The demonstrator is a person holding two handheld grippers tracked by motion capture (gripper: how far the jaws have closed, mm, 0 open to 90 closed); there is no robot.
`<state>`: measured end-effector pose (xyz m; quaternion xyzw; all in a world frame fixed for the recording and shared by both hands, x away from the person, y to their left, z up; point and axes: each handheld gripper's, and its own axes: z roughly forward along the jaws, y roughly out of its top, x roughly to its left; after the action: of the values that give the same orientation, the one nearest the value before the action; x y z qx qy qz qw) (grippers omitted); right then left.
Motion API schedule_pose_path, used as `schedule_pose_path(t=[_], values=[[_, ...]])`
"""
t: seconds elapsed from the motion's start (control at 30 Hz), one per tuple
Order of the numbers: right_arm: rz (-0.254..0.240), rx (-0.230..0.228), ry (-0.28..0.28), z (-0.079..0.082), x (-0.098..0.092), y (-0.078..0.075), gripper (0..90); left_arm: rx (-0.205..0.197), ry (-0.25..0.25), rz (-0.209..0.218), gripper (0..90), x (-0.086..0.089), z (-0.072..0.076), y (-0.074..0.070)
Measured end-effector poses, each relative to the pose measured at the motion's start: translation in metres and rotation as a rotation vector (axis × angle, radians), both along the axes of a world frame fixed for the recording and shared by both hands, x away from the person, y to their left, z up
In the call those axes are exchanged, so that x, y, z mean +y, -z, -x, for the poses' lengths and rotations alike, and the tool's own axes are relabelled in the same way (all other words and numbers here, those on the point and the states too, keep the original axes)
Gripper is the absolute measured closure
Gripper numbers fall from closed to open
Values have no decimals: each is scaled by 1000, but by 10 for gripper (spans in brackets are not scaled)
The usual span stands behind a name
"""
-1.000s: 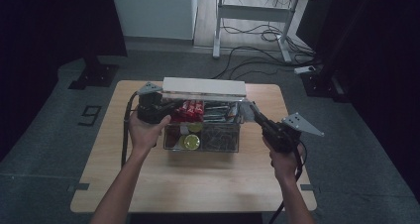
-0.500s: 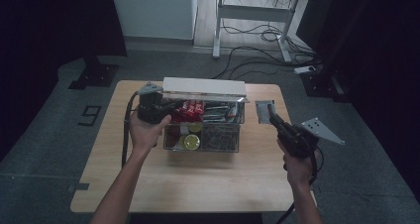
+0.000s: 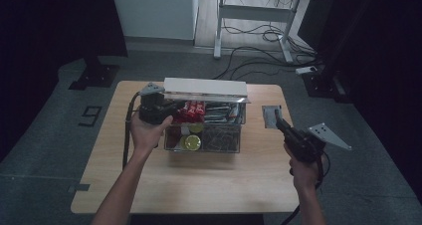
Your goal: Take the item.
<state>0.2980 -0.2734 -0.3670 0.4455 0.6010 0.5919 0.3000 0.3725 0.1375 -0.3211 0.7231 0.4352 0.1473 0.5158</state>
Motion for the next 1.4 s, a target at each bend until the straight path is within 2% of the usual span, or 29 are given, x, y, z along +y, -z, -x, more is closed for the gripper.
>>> schedule_pose_path(t=[0.57,1.1,1.4], values=[[6,41,30,-1,-7,27,894,0,1,-4,900,0,1,0],[11,118,37,-5,-11,62,894,0,0,-6,899,-1,0,1],[13,151,39,-6,-12,75,894,2,0,-7,899,-1,1,2]])
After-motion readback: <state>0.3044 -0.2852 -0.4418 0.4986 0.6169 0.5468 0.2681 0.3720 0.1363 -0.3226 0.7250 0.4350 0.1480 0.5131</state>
